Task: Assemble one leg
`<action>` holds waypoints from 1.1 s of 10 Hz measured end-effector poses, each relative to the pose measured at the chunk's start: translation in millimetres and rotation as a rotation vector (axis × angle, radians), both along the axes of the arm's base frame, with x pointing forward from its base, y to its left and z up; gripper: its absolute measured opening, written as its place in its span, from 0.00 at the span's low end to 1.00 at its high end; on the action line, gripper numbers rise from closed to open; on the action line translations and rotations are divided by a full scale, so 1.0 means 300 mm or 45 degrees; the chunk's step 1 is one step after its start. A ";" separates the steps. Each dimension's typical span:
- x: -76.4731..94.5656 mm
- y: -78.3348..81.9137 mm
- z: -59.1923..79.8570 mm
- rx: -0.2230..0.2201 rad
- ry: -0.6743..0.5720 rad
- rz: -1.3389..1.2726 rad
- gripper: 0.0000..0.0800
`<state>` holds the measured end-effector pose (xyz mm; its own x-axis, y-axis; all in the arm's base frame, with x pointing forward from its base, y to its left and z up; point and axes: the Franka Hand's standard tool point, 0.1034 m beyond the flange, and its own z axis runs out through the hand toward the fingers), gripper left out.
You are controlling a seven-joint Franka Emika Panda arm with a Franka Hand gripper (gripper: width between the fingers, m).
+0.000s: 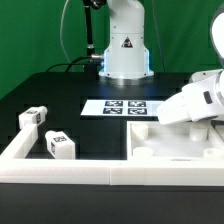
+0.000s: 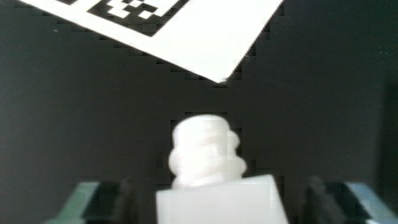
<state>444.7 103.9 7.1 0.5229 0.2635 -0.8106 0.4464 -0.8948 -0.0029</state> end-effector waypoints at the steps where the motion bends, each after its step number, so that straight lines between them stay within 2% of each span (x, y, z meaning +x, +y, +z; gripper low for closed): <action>1: 0.002 -0.002 0.002 0.006 0.001 0.003 0.36; 3: 0.007 -0.010 0.028 0.015 0.018 0.009 0.36; 4: 0.009 -0.015 0.062 0.015 0.033 0.010 0.36; 6: 0.003 -0.040 0.195 -0.013 0.103 -0.010 0.36; 7: 0.010 -0.047 0.228 -0.001 0.079 -0.006 0.36; 9: -0.004 -0.046 0.210 -0.001 0.090 -0.003 0.36; 10: 0.035 -0.038 0.195 0.042 -0.017 0.001 0.36; 11: 0.048 -0.039 0.201 0.084 -0.124 0.006 0.36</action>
Offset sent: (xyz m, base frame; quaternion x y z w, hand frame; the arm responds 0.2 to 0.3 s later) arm -0.0008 -0.0032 0.0389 0.0275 -0.0373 -0.0191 0.9987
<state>459.0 92.3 67.4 0.5969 0.3171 -0.7370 0.4514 -0.8921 -0.0182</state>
